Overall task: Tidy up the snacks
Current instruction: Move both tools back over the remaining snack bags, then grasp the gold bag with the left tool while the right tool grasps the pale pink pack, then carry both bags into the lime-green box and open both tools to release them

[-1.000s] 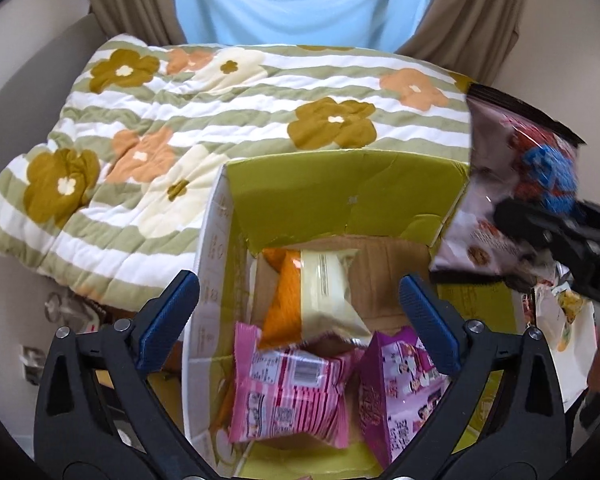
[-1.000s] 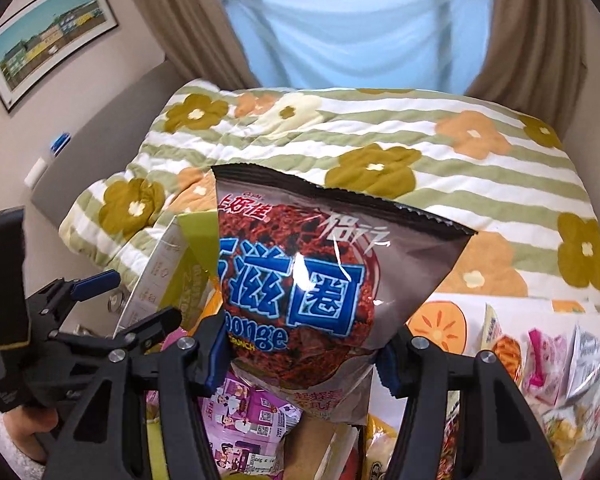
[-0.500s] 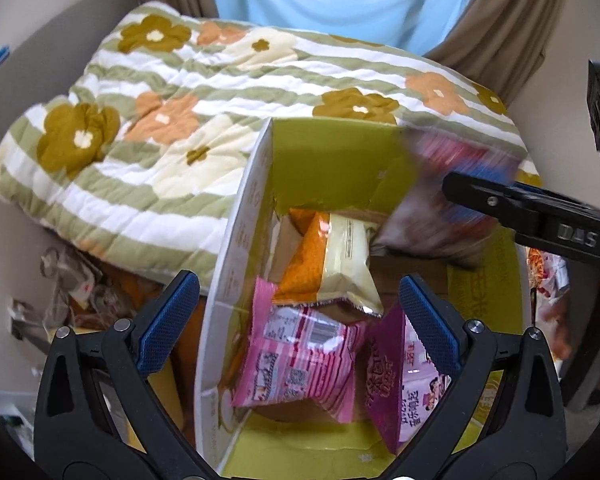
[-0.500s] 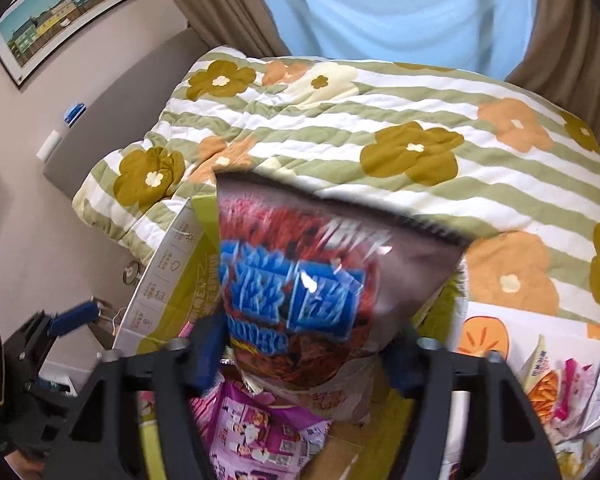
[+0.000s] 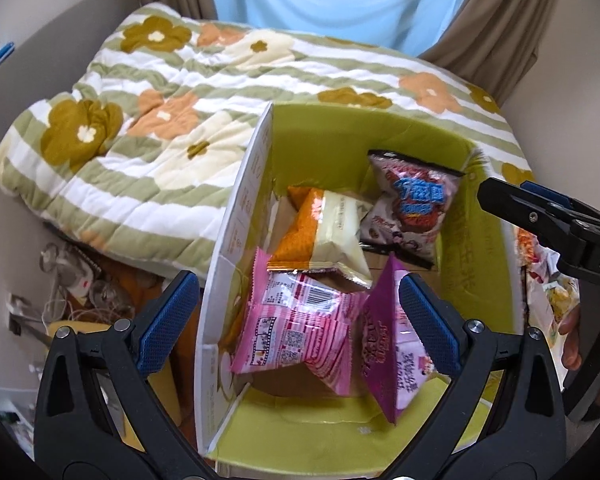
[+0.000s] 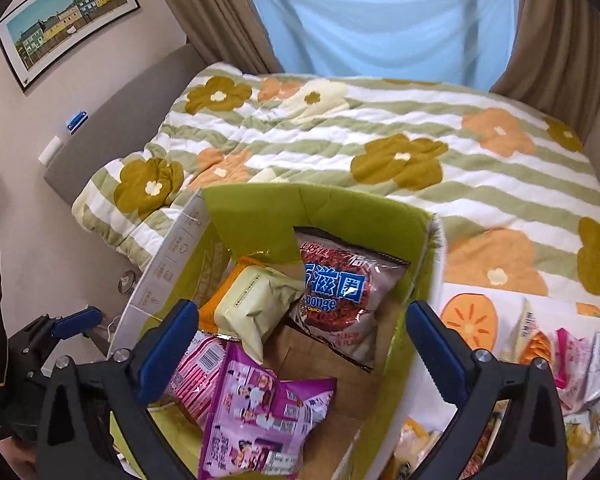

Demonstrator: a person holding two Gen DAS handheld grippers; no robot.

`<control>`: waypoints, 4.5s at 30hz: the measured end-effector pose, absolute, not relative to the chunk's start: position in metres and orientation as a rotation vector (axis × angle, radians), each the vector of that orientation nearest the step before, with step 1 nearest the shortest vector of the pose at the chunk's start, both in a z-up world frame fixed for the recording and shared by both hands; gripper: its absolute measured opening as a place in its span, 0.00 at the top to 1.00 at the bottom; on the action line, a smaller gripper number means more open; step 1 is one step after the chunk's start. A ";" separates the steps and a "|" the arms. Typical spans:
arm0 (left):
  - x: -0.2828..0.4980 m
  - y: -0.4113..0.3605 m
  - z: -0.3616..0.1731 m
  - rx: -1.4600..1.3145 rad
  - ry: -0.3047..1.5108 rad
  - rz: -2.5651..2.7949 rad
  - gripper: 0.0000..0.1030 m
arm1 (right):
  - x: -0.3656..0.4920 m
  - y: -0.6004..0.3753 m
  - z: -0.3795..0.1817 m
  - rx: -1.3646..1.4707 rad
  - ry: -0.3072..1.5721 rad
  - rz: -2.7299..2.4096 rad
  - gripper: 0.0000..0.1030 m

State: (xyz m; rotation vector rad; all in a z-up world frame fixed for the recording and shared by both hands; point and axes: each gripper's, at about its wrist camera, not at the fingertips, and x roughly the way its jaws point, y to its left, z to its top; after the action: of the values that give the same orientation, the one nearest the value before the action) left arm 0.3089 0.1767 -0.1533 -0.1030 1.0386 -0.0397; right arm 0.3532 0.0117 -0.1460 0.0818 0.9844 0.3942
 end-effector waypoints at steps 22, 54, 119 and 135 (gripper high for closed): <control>0.235 0.049 -0.112 -0.106 0.910 -0.162 0.03 | 0.254 -0.126 -0.080 0.079 0.782 0.211 0.00; 0.204 -0.166 -0.297 0.595 1.168 -0.408 0.30 | 0.222 -0.258 -0.234 -0.090 1.034 0.399 0.12; 0.151 -0.157 -0.211 0.242 1.127 -0.385 0.58 | 0.217 -0.265 -0.226 -0.177 1.024 0.419 0.44; 0.182 -0.022 -0.093 0.034 0.896 -0.169 0.58 | 0.229 -0.197 -0.118 -0.149 0.845 0.528 0.44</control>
State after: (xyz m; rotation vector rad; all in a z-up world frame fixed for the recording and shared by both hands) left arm 0.1817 -0.0219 -0.0931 0.0335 0.8964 -0.1691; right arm 0.2289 -0.1967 -0.1177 -0.1492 0.8453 0.5278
